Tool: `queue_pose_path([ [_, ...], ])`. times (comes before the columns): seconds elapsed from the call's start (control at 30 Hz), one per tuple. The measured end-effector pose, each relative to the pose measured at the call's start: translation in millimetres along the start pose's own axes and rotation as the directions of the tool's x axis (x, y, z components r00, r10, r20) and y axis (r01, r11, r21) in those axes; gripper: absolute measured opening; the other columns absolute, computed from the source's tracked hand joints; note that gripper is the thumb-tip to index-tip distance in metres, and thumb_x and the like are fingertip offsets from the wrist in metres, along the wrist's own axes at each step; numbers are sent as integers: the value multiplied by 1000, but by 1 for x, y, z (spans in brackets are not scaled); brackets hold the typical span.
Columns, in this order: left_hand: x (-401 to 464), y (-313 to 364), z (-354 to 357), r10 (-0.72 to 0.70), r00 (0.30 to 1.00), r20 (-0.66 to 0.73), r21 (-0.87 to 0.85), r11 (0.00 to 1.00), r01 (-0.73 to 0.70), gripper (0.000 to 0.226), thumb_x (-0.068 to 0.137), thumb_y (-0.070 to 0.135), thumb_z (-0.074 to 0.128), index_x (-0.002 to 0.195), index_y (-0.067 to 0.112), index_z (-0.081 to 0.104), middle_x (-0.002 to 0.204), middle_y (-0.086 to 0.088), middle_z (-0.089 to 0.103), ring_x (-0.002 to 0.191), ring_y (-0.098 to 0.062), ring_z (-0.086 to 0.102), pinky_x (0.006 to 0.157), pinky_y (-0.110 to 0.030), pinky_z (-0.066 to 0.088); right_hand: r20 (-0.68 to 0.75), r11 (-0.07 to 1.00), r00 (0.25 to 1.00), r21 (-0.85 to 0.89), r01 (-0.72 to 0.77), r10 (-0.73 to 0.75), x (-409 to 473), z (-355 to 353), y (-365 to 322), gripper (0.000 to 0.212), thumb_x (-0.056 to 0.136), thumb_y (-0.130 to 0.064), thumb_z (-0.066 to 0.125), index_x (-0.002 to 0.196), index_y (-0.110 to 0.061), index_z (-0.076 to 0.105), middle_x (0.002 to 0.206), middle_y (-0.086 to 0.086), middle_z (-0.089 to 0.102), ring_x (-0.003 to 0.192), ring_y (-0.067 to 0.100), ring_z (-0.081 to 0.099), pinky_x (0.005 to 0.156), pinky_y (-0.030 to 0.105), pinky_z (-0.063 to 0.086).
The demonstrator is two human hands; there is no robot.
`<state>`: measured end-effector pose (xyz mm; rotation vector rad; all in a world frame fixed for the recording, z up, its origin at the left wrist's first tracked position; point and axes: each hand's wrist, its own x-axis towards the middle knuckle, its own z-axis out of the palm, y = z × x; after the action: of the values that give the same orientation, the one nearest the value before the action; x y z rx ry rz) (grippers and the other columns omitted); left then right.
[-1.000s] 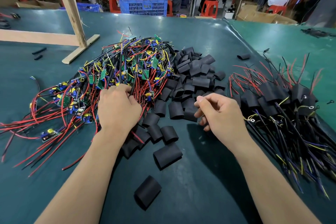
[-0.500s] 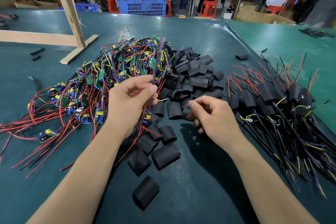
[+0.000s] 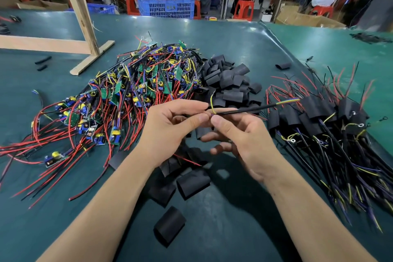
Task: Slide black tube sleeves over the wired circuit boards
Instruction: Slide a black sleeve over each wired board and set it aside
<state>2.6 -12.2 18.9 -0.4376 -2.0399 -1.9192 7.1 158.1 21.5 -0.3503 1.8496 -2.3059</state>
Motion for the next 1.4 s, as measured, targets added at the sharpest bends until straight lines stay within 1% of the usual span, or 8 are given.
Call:
queue_pose_path([
  [0.3, -2, -13, -10, 97, 991, 89, 536, 834, -130, 20, 87, 17, 74, 106, 22, 71, 92, 19, 69, 90, 1, 64, 86, -17, 49, -151, 923, 987, 367, 110, -57, 0, -19, -26, 15, 85, -16, 54, 93, -6, 62, 90, 11, 75, 74, 28, 74, 59, 25, 57],
  [0.47, -4, -10, -8, 130, 989, 66, 431, 890, -145, 13, 90, 23, 68, 86, 36, 71, 72, 12, 68, 65, -10, 62, 62, -21, 49, -93, 907, 996, 419, 28, 12, -1, -23, -31, 13, 85, -23, 54, 80, -14, 61, 99, 14, 74, 75, 31, 72, 62, 27, 58],
  [0.67, -1, -7, -11, 178, 982, -64, 418, 898, -136, 6, 89, 20, 71, 90, 26, 74, 73, 12, 65, 61, -3, 50, 61, -10, 37, -94, 941, 995, 332, 62, -33, -1, -20, -27, 14, 79, -18, 63, 88, -11, 54, 95, 17, 73, 73, 23, 70, 66, 28, 59],
  [0.8, -4, -5, -11, 173, 985, -17, 330, 931, -158, 16, 86, 31, 73, 101, 24, 73, 67, 10, 52, 61, -3, 43, 60, -10, 34, -28, 938, 976, 285, -198, 214, -4, -24, -32, 40, 76, -39, 65, 104, -10, 64, 99, 17, 74, 75, 30, 74, 52, 24, 56],
  [0.9, -3, -3, -11, 202, 979, -30, 327, 928, -181, 21, 91, 37, 65, 92, 18, 74, 66, 0, 57, 62, -4, 47, 61, -13, 36, -45, 920, 943, 241, -310, 329, -5, -28, -36, 34, 75, -42, 66, 86, -11, 76, 92, 17, 74, 68, 27, 74, 46, 21, 54],
  [1.1, -1, -1, -11, 233, 973, -10, 343, 914, -215, 7, 89, 15, 69, 89, 18, 75, 68, -6, 53, 63, -9, 44, 61, -13, 34, -111, 921, 980, 373, -112, 165, -2, -27, -32, 29, 71, -22, 70, 96, -9, 67, 77, 3, 70, 69, 18, 71, 58, 20, 56],
  [1.23, -3, -1, -6, 231, 972, 46, 325, 916, -233, 7, 89, 10, 69, 90, 10, 76, 70, -1, 58, 65, -6, 49, 64, -15, 37, -109, 975, 993, 222, -21, 46, 0, -19, -20, 23, 72, -12, 69, 94, -9, 69, 74, 1, 69, 63, 13, 67, 57, 19, 54],
  [1.4, -2, -4, -20, -20, 997, 81, 524, 851, -25, 7, 87, 24, 73, 90, 24, 67, 80, 12, 65, 63, -1, 53, 64, -17, 42, -327, 981, 935, 89, 174, -137, 4, -26, -23, 9, 82, -13, 66, 86, -5, 67, 73, 6, 71, 66, 23, 69, 61, 24, 56],
])
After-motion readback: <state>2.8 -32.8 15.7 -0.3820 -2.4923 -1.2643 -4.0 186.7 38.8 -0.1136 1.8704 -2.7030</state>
